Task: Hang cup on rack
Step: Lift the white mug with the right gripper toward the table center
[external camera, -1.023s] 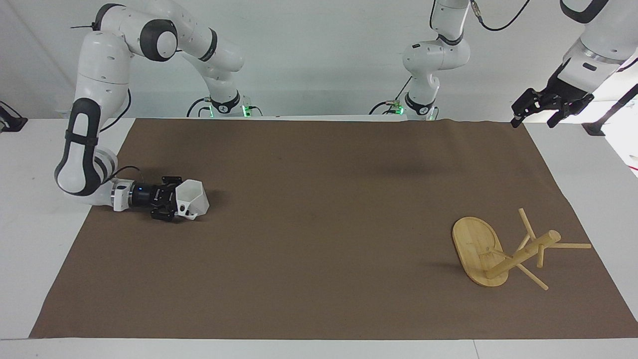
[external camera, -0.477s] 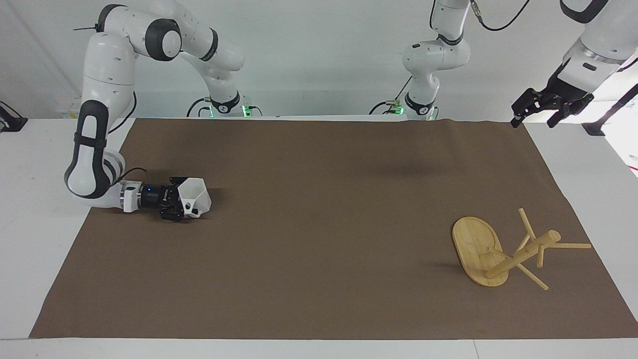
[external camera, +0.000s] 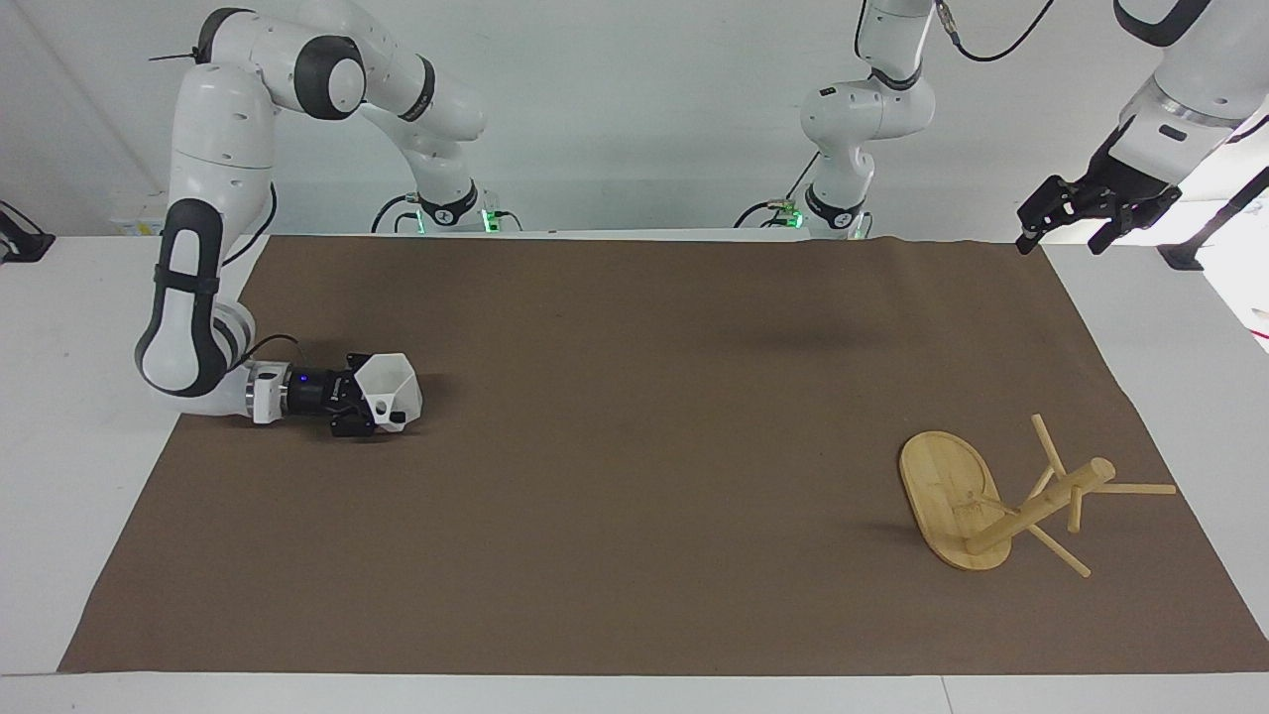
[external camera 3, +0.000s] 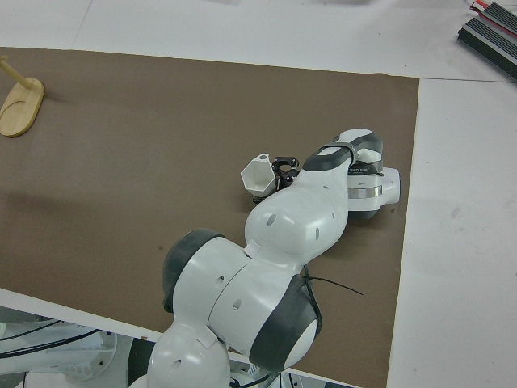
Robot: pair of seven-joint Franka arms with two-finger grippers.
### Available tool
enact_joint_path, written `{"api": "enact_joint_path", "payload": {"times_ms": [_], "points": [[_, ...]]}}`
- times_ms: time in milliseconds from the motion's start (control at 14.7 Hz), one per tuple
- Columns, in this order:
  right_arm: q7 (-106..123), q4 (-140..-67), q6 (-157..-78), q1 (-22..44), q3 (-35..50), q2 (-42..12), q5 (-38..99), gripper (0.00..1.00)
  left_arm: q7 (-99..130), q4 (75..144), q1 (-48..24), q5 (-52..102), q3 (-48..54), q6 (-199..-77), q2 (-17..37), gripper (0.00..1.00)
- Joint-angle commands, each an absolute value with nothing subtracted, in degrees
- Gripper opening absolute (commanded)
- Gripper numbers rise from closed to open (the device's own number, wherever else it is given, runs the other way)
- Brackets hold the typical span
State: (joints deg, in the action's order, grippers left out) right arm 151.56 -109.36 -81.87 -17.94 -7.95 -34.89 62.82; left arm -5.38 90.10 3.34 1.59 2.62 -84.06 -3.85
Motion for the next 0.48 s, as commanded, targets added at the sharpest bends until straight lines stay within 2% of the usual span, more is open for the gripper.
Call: {"api": "enact_joint_path", "payload": {"times_ms": [0, 205, 409], "points": [[150.4, -111.1, -83.2, -15.7, -7.5, -32.9, 64.2, 0.27, -6.1, 91.7, 2.8, 1.3, 2.0, -84.6, -5.3, 1.00], [144.9, -110.9, -85.3, -10.1, -7.2, -29.5, 69.9, 0.27, -6.1, 91.0, 2.6, 1.3, 2.1, -86.6, -4.8, 1.00], [137.4, -110.6, -90.1, -0.6, -7.2, -26.9, 78.3, 0.27, -5.6, 90.8, 2.3, 1.3, 2.1, -87.0, -5.1, 1.00]]}}
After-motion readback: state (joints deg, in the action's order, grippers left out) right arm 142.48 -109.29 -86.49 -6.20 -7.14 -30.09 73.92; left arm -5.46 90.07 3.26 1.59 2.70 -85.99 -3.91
